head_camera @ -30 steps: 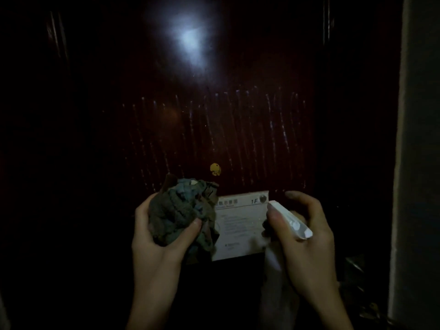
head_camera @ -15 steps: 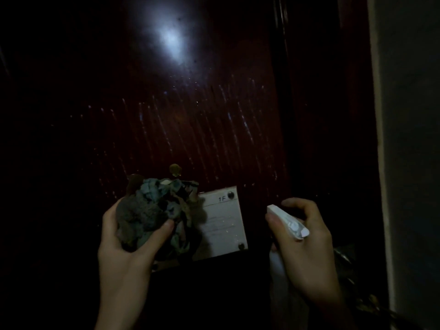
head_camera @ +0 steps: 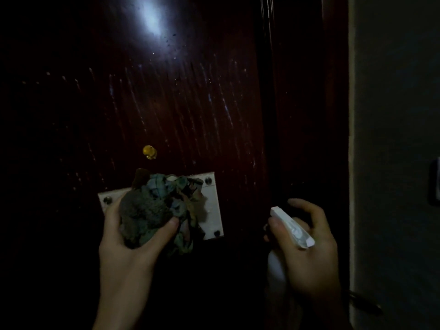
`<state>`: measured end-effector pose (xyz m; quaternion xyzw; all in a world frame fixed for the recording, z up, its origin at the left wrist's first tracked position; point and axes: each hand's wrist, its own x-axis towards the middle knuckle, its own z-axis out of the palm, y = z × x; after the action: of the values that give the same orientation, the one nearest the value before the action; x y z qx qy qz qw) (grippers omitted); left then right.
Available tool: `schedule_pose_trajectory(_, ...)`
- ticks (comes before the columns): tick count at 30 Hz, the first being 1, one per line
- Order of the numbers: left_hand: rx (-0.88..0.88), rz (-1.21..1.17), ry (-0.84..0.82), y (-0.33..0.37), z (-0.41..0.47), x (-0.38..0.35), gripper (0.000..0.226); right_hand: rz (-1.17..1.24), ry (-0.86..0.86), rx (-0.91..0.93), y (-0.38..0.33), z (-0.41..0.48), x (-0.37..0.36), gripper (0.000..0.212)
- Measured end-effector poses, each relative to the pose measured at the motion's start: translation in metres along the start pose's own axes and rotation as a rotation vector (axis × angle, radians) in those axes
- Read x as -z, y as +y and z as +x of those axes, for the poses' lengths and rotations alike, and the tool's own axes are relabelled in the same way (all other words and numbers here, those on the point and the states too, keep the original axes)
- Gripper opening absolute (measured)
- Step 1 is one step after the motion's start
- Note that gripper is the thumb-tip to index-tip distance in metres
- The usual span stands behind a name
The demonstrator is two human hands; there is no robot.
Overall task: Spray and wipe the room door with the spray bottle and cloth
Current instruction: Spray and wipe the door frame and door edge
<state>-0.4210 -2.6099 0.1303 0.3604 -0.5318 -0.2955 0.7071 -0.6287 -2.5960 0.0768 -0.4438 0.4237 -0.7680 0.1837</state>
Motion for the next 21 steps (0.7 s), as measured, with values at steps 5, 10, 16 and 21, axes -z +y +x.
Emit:
schedule_pose_trajectory(5, 0.037, -0.030, -0.051, -0.009, 0.002, -0.005, 0.059, -0.146, 0.077, 0.009, 0.007, -0.007, 0.007, 0.025)
schedule_pose_trajectory(10, 0.041, -0.053, -0.089, -0.009, 0.006, -0.013, 0.060, -0.154, 0.089, -0.003, 0.004, -0.007, 0.015, 0.035)
schedule_pose_trajectory(16, 0.063, -0.065, -0.114, -0.008, -0.001, -0.020, 0.064, -0.185, 0.134, 0.011, 0.004, -0.011, 0.024, 0.021)
schedule_pose_trajectory(21, 0.086, -0.074, -0.105, -0.011, -0.009, -0.017, 0.057, -0.187, 0.094, -0.026, 0.002, -0.016, 0.028, 0.033)
